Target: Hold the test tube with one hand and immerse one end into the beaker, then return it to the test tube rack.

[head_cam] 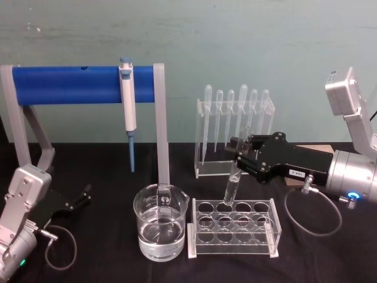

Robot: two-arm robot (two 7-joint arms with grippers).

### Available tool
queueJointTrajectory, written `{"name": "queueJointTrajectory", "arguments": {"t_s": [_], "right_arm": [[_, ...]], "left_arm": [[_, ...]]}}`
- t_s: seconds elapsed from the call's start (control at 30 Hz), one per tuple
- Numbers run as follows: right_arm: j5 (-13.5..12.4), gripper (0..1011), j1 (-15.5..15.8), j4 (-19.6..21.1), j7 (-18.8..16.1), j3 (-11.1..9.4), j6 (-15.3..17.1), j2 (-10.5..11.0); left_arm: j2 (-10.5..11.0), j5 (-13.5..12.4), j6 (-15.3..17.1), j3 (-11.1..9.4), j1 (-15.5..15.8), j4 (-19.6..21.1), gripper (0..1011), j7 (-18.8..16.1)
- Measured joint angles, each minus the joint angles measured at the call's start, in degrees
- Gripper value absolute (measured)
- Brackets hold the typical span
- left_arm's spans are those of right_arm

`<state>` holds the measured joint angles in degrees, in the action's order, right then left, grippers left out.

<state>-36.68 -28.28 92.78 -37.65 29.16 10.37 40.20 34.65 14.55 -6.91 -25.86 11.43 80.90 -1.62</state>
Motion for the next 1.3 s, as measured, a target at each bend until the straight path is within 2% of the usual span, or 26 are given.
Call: {"name": "queueJointTrajectory", "arguments": {"t_s": [1.3], "right_arm": [[0.1,225,0.0,0.0,-0.1,0.0,0.0,0.0]], "left_arm": [[0.0,0.0,0.0,0.0,0.0,0.0,1000,0.0]]}}
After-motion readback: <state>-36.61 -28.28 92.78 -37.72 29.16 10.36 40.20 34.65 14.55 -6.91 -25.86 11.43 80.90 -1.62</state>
